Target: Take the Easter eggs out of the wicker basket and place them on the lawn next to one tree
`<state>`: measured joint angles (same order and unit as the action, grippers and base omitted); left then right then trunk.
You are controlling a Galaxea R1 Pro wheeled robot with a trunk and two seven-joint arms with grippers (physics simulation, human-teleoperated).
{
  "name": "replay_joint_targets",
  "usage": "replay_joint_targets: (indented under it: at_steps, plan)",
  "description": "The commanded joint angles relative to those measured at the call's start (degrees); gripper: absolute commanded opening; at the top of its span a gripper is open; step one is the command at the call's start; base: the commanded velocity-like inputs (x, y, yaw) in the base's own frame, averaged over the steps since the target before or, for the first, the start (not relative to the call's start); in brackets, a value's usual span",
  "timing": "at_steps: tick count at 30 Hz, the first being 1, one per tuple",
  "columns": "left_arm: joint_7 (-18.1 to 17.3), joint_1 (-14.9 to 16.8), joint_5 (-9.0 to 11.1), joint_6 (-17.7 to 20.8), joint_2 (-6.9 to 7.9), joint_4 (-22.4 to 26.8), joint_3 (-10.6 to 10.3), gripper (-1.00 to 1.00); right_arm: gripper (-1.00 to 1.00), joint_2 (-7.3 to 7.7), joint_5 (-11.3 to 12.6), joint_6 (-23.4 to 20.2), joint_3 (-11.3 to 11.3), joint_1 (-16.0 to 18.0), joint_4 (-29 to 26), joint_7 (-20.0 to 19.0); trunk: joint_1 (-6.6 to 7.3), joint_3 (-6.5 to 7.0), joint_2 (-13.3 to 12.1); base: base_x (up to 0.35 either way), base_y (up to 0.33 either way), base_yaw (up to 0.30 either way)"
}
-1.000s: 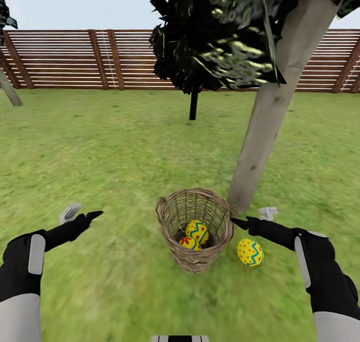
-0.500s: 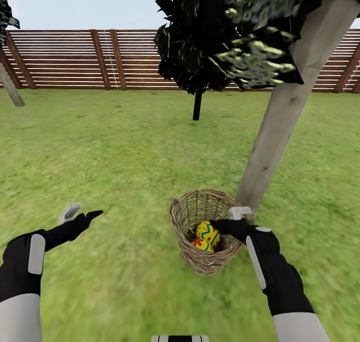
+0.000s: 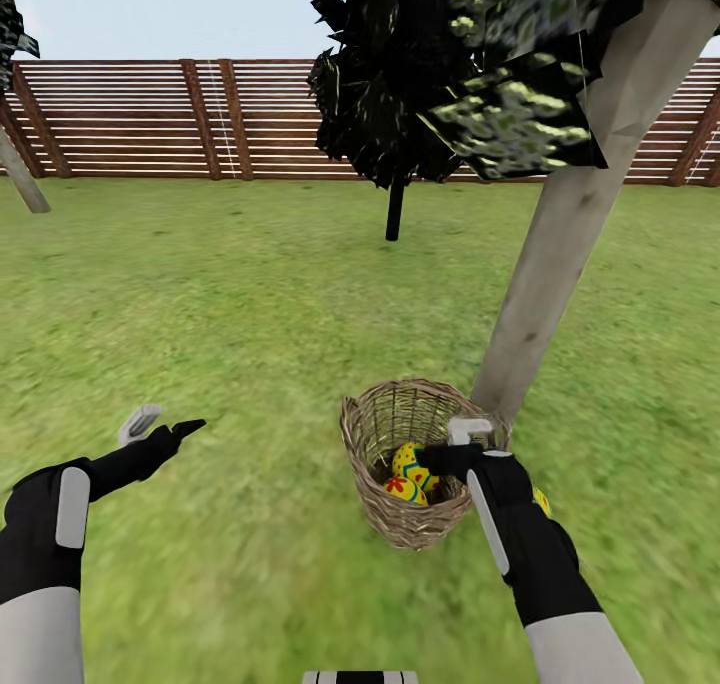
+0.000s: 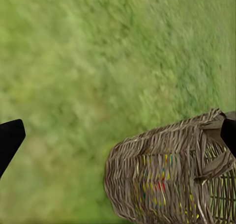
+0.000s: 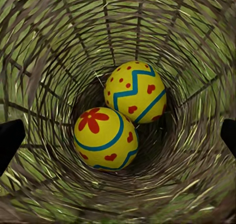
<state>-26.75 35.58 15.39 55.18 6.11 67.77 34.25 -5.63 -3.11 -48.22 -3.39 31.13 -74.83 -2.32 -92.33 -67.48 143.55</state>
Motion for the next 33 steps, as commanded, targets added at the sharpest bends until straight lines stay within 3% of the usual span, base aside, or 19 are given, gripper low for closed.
replay_joint_targets:
  at_steps: [1, 5, 9, 15, 19, 24, 33]
  plan:
    - [-0.34, 0.05, -0.21, 0.30, -0.04, 0.00, 0.12, 1.00, 1.00, -0.02, -0.38, -3.85, -0.17, 1.70, 0.99, -0.06, 0.01, -0.05, 0.02, 0.000, 0.000, 0.000]
    - [-0.32, 0.04, -0.27, 0.28, -0.05, -0.01, 0.11, 1.00, 1.00, 0.10, -0.55, -6.84, -2.48, 7.81, 6.42, 0.10, 0.01, -0.05, 0.02, 0.000, 0.000, 0.000]
    - [-0.32, 0.06, -0.27, 0.22, -0.05, -0.01, 0.11, 1.00, 1.00, 0.63, -0.77, -7.12, -7.06, 14.51, 15.64, -0.09, 0.01, -0.05, 0.02, 0.000, 0.000, 0.000]
    - [-0.32, 0.05, -0.27, 0.19, 0.03, -0.01, 0.11, 1.00, 1.00, 0.79, -0.84, -7.08, -12.90, 18.50, 18.60, -0.28, 0.01, -0.05, 0.02, 0.000, 0.000, 0.000]
    - [-0.34, 0.03, -0.27, 0.19, 0.08, -0.24, 0.11, 1.00, 1.00, 0.80, -0.84, -7.06, -16.73, 19.05, 19.30, -0.47, 0.01, -0.05, 0.02, 0.000, 0.000, 0.000]
    - [-0.32, 0.05, -0.27, 0.19, 0.12, -0.29, 0.11, 1.00, 1.00, 0.99, -0.92, -7.01, -18.02, 19.67, 19.98, -2.08, 0.01, -0.05, 0.02, 0.000, 0.000, 0.000]
    - [-0.32, 0.04, -0.27, 0.19, 0.13, -0.34, 0.11, 1.00, 1.00, 1.34, -1.03, -6.97, -18.25, 20.39, 19.94, -3.01, -0.22, -2.04, 0.14, 0.000, 0.000, 0.000]
